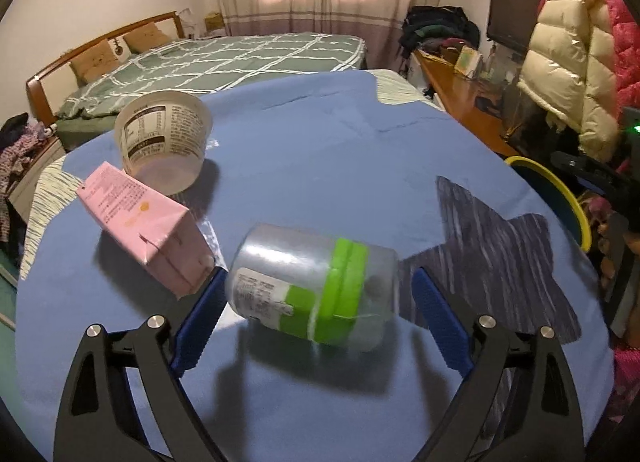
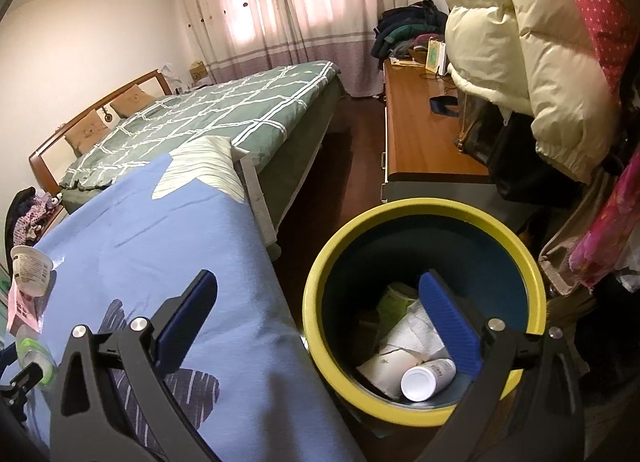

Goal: Collect trash
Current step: 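Grasp the clear green-capped plastic jar with the left gripper, then carry the jar over the yellow bin and open the left gripper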

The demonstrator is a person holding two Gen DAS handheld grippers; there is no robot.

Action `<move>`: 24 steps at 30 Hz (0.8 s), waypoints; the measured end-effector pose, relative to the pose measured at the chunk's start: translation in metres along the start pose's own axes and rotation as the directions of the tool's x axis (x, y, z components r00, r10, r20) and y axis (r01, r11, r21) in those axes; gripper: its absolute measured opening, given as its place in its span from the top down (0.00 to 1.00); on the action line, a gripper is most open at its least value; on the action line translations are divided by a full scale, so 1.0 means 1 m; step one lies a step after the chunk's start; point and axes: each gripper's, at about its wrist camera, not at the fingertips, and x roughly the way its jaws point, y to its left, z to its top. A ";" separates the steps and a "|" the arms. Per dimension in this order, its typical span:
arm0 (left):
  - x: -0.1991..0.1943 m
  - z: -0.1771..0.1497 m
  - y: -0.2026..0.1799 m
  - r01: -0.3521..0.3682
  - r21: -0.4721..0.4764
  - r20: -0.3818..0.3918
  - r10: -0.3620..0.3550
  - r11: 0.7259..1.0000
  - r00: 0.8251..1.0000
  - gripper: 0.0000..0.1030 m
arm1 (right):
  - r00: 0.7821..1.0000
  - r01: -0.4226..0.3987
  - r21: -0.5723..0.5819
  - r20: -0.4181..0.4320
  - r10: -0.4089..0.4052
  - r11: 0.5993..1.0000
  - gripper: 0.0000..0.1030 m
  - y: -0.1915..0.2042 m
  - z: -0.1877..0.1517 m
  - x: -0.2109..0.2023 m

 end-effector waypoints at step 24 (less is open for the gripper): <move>0.003 0.018 -0.027 0.038 0.019 -0.015 -0.038 0.999 0.999 0.24 | 0.999 -0.052 -0.003 -0.010 0.052 0.999 0.06 -0.006 -0.008 -0.009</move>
